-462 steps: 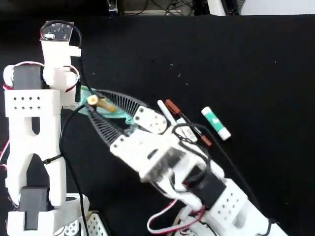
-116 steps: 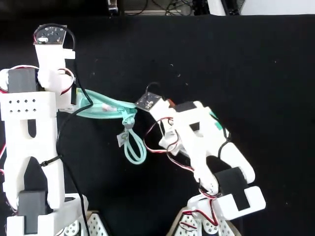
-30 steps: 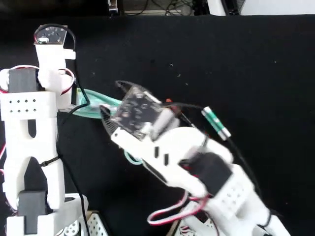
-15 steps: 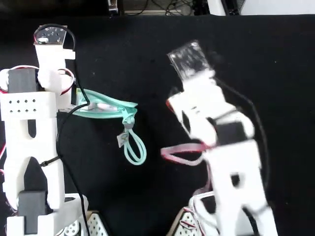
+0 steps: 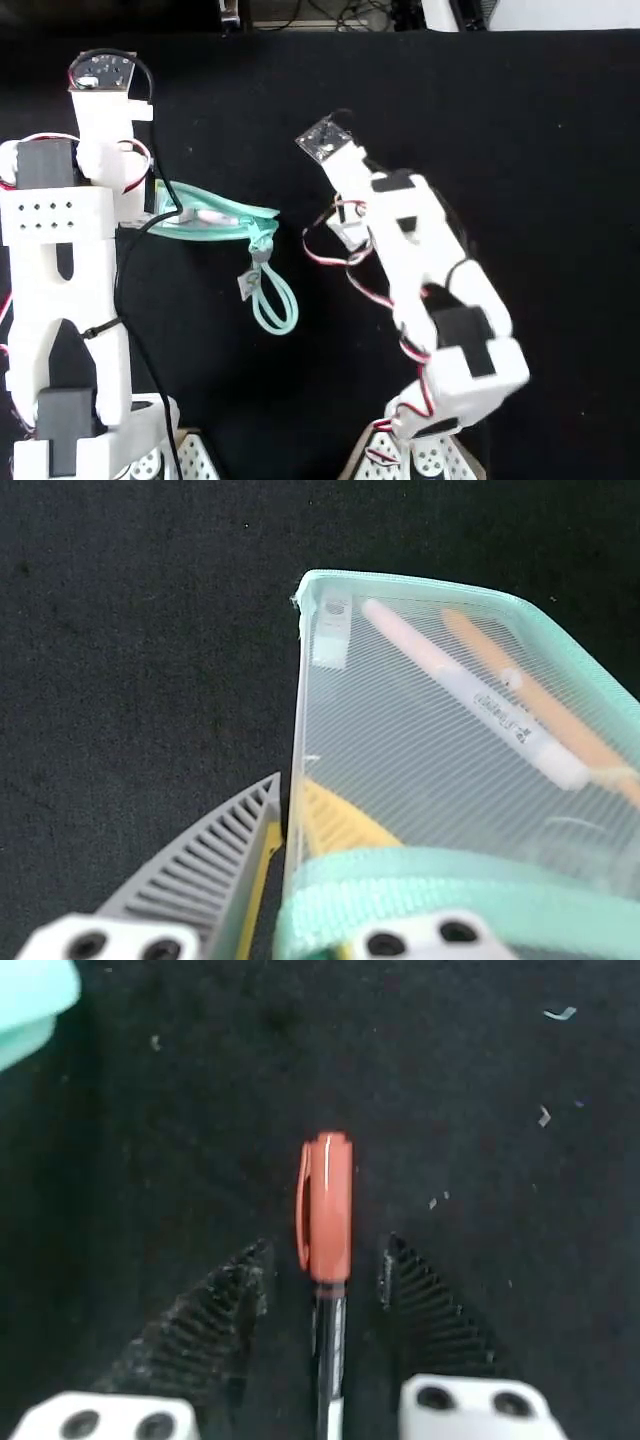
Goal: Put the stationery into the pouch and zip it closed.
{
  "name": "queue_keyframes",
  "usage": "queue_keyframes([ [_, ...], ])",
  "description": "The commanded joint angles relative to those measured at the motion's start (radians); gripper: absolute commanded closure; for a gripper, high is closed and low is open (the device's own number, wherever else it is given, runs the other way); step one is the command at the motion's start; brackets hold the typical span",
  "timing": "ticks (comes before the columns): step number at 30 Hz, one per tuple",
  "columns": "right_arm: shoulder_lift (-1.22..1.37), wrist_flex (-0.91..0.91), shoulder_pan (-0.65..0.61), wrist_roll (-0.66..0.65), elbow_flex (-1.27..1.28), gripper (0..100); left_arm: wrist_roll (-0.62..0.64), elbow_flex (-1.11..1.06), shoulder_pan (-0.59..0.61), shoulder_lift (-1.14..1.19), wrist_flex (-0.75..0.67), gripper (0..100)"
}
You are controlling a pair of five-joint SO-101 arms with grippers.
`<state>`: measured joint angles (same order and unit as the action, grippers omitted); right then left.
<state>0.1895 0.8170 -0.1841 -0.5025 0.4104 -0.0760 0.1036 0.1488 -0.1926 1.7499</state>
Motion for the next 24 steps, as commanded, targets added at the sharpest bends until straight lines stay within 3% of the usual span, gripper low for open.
queue_keyframes([
  [1,0.059,-0.015,-0.012,-0.011,-0.120,82.2,-0.011,-0.016,0.001,0.011,0.006,97],
  [9,0.229,0.124,-0.008,-0.100,-0.283,83.5,-0.044,-0.015,0.001,0.011,0.006,97],
  [12,0.240,0.192,0.003,-0.095,-0.323,99.1,-0.044,-0.015,0.001,0.011,0.006,97],
  [14,0.214,0.209,0.014,-0.094,-0.312,97.5,-0.044,-0.015,0.001,0.011,0.006,97],
  [24,-0.343,0.255,-0.003,0.018,0.071,98.7,-0.044,-0.016,0.001,0.011,0.006,97],
])
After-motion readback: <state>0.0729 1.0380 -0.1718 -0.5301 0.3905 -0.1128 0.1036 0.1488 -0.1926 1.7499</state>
